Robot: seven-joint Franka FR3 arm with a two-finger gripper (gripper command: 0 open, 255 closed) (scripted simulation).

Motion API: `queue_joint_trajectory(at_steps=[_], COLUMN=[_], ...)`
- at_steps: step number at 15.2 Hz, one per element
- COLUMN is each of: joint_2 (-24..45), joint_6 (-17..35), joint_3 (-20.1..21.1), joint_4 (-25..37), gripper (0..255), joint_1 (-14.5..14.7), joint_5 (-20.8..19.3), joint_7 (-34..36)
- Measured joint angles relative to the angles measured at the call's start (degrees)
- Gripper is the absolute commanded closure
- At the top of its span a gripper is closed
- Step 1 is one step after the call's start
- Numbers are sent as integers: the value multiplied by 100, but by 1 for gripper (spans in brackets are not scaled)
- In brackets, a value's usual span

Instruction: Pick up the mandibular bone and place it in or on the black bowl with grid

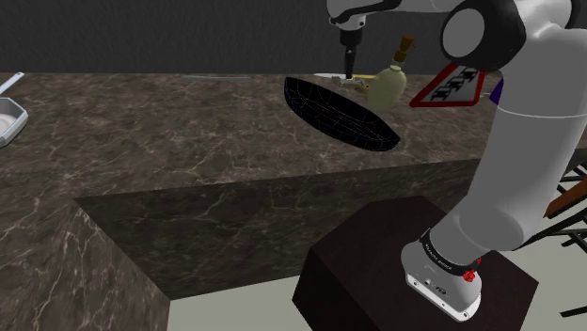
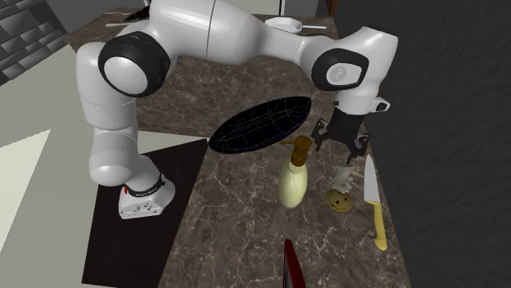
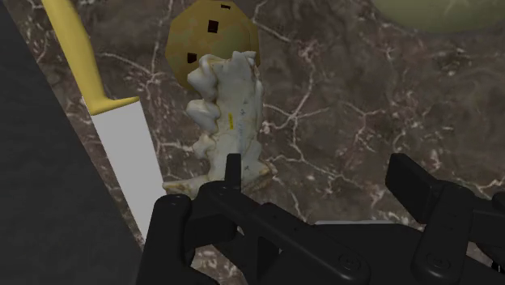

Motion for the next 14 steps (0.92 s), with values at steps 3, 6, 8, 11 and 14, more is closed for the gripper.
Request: queue_joint_trajectory(at_steps=[3, 6, 8, 11, 14], joint_2=[138, 163, 170, 175, 176], joint_6=[141, 355, 445, 473, 476], joint_3=[8, 5, 4, 4, 4], joint_4=[-5, -192, -275, -295, -297], gripper=[0, 0, 0, 0, 0], joint_1=[-42, -61, -65, -68, -69], joint_5=[9, 7, 5, 6, 6], joint_7=[-81, -86, -81, -81, -81])
